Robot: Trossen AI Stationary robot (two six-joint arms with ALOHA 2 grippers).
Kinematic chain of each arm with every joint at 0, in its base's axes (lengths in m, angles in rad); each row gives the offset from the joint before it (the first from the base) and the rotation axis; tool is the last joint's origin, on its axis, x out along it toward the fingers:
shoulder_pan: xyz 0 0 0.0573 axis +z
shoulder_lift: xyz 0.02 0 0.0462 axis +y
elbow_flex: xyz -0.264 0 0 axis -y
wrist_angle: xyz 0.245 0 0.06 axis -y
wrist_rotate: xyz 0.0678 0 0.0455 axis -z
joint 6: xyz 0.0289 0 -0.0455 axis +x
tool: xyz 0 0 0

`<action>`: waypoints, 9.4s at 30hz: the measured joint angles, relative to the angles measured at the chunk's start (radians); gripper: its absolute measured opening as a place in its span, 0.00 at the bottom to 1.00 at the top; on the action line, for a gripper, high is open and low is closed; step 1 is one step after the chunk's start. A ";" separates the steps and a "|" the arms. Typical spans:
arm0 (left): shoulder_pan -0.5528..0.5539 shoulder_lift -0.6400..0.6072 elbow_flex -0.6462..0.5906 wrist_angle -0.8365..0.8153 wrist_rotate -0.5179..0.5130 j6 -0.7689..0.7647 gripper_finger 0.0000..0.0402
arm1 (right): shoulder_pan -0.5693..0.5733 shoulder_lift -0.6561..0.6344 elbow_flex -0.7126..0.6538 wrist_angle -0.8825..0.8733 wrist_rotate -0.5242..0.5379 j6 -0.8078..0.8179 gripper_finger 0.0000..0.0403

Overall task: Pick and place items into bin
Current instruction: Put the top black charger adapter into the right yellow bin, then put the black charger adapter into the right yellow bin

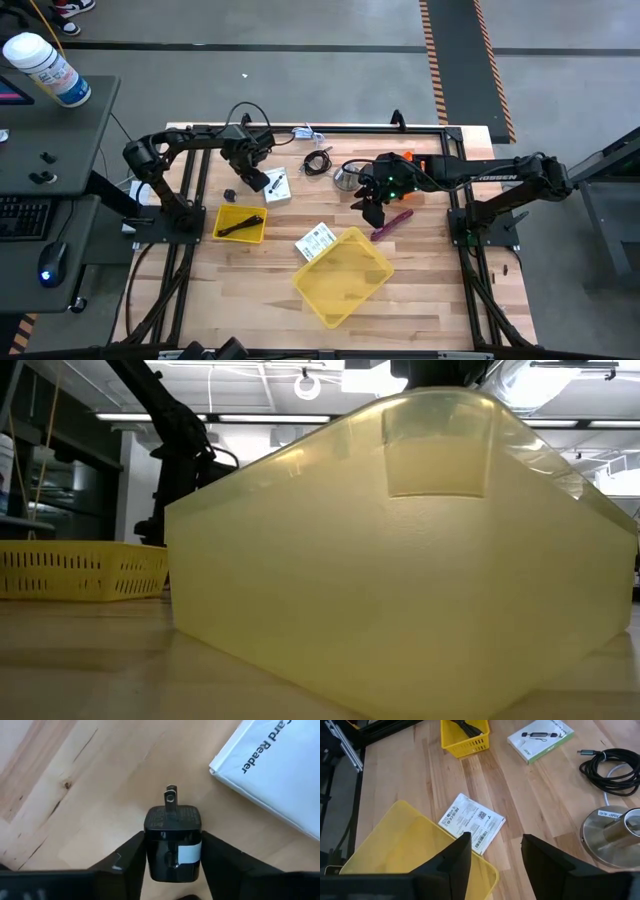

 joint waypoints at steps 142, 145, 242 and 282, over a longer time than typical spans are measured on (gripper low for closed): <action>-1.060 0.300 0.414 0.421 0.160 -0.102 0.43 | 0.484 -0.469 -0.002 -0.361 0.494 0.243 0.43; -1.060 0.300 0.414 0.421 0.157 -0.102 0.48 | 0.484 -0.469 -0.002 -0.361 0.494 0.242 0.43; -0.289 -0.166 0.010 -0.395 -0.051 -0.892 0.54 | 0.128 -0.297 -0.001 -0.064 0.293 0.014 0.43; -0.205 -0.176 -0.118 -0.243 -0.078 -0.907 0.54 | 0.128 -0.297 -0.001 -0.067 0.261 0.021 0.43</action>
